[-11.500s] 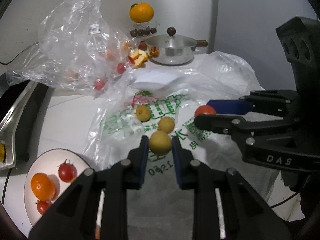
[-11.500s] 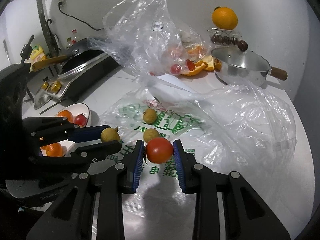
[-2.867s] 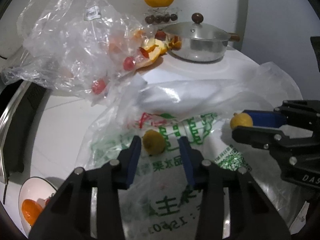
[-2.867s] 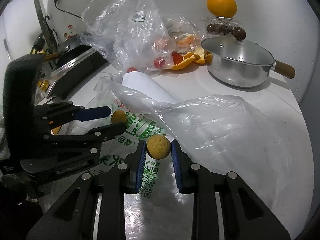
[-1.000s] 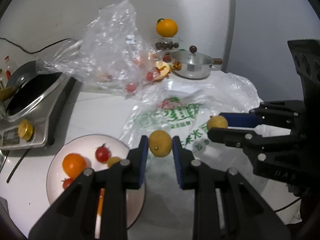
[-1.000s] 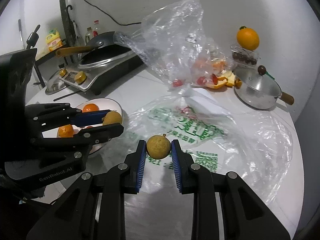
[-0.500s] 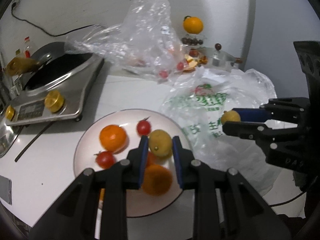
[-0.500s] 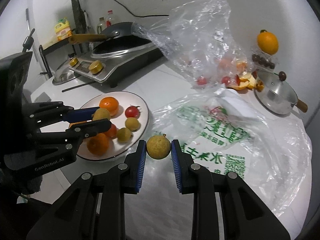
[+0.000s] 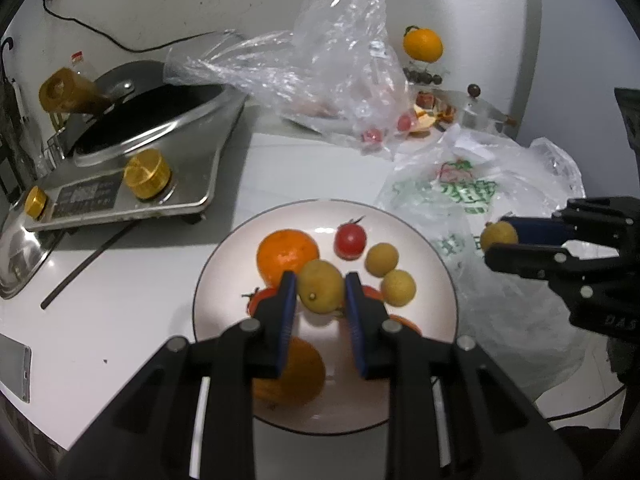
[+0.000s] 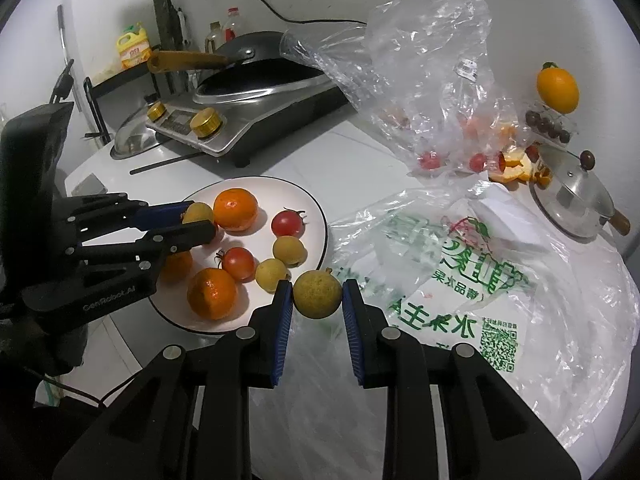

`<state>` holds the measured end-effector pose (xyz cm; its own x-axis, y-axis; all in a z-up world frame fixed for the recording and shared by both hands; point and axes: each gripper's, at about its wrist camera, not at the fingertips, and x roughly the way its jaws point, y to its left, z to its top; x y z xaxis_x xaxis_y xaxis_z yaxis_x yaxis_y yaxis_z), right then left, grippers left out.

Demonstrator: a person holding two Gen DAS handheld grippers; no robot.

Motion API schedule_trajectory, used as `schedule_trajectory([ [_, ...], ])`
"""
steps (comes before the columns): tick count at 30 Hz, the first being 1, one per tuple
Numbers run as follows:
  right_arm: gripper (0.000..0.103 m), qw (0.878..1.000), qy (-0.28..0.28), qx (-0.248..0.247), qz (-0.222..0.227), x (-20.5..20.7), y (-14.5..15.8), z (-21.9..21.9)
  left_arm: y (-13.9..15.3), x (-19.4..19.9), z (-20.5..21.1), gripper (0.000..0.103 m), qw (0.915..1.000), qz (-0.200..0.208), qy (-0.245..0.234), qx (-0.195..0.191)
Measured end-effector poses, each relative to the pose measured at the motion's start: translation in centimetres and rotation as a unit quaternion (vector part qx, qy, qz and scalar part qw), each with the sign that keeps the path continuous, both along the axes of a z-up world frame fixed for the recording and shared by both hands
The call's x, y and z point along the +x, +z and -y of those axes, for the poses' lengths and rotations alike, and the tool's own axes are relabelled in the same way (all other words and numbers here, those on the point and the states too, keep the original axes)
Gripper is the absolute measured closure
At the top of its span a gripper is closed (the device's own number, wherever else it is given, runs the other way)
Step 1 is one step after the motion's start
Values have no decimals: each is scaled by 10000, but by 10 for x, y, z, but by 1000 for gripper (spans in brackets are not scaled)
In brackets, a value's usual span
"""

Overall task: Organize fruits
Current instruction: 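Carry both yellow fruits over the white plate and lower the left one, then lower the yellow fruit onto the white plate and open the right gripper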

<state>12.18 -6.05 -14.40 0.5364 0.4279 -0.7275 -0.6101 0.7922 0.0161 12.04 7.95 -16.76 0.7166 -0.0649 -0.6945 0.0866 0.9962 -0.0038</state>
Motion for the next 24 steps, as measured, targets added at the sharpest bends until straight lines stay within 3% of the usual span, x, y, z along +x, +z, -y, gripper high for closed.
schedule_trajectory([
  [12,76,9999,119,-12,-94,9,-6,-16,-11,6,-5,78,9997,-237,-43,-81],
  [24,76,9997,222,-81,-73,12,-6,-35,-2,3,-15,73,9997,-88,9,-210],
])
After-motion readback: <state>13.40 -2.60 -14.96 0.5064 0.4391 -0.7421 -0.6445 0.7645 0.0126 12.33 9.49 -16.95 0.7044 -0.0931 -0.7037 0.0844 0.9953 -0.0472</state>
